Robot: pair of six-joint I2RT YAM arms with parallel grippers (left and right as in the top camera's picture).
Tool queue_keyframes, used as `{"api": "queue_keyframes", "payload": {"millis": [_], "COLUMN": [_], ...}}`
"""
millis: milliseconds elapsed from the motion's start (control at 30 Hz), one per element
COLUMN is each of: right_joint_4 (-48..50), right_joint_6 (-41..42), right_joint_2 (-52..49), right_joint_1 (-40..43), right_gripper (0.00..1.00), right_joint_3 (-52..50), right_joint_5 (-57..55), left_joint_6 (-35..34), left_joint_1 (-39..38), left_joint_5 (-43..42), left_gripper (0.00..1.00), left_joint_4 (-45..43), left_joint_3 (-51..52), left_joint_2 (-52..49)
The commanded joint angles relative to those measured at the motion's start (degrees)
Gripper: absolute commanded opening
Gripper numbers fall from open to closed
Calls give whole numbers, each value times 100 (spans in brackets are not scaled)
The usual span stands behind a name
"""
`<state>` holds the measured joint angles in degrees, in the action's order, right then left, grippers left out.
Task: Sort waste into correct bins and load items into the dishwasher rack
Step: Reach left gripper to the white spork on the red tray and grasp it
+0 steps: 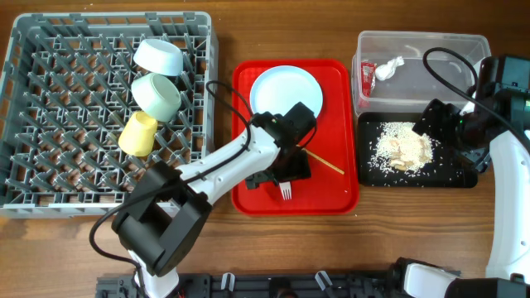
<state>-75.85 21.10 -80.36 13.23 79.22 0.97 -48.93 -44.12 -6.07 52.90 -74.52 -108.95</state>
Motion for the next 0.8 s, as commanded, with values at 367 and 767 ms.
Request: {"api": "queue_keyframes", "payload": {"millis": [367, 767], "right_joint_4": [0, 0], "right_joint_6": [-55, -57], "right_joint_2": [11, 11], "right_joint_1": [17, 17], "right_gripper": [100, 100], "right_joint_3": [17, 17], "right_joint_5": [-136, -136], "left_joint_6": [52, 52], "left_joint_1": [-306, -363], "left_joint_5": [199, 144], "left_gripper": [100, 50], "left_joint_4": [-299, -323], "left_joint_3": [136, 136], "left_joint_2": [-505, -603]}}
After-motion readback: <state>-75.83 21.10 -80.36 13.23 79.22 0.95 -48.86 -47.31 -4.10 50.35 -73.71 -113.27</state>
